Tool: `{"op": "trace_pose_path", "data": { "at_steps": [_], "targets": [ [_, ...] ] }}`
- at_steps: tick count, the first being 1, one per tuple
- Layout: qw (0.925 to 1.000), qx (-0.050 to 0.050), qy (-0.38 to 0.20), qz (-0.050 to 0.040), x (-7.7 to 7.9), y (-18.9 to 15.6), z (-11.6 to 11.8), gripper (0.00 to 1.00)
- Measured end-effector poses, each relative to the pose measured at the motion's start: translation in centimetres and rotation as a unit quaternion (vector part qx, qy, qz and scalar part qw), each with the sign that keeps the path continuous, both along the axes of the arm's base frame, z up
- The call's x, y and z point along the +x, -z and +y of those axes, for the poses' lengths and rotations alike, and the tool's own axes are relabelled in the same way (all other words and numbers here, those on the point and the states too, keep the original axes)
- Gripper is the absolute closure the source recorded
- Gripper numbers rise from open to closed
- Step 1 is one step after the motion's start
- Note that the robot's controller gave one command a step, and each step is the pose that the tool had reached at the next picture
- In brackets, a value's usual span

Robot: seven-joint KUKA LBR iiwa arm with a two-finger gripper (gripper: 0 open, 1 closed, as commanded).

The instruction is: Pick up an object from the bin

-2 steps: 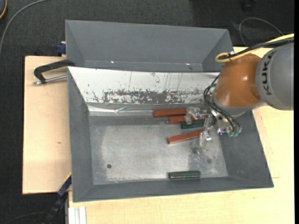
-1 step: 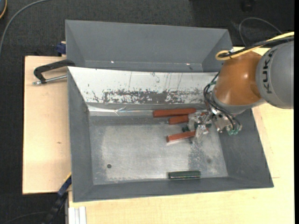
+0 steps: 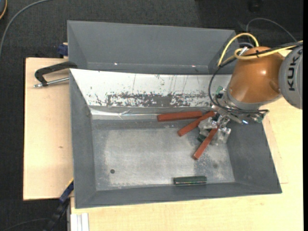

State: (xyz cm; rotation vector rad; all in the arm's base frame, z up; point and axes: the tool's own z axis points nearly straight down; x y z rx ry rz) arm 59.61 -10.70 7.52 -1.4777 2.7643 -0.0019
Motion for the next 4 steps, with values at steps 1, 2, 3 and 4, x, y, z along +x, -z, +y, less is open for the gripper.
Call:
{"op": "trace_pose_path", "data": {
  "at_steps": [1,2,3,4],
  "targets": [
    [1.0000,0.000,0.000,0.0003,0.01,-0.01,0.01,1.00],
    [1.0000,0.000,0.000,0.0003,0.02,-0.01,0.02,1.00],
    [1.0000,0.000,0.000,0.0002,0.02,-0.02,0.02,1.00],
    [1.0000,0.000,0.000,0.0002,0.02,-0.02,0.03,1.00]
  ]
}}
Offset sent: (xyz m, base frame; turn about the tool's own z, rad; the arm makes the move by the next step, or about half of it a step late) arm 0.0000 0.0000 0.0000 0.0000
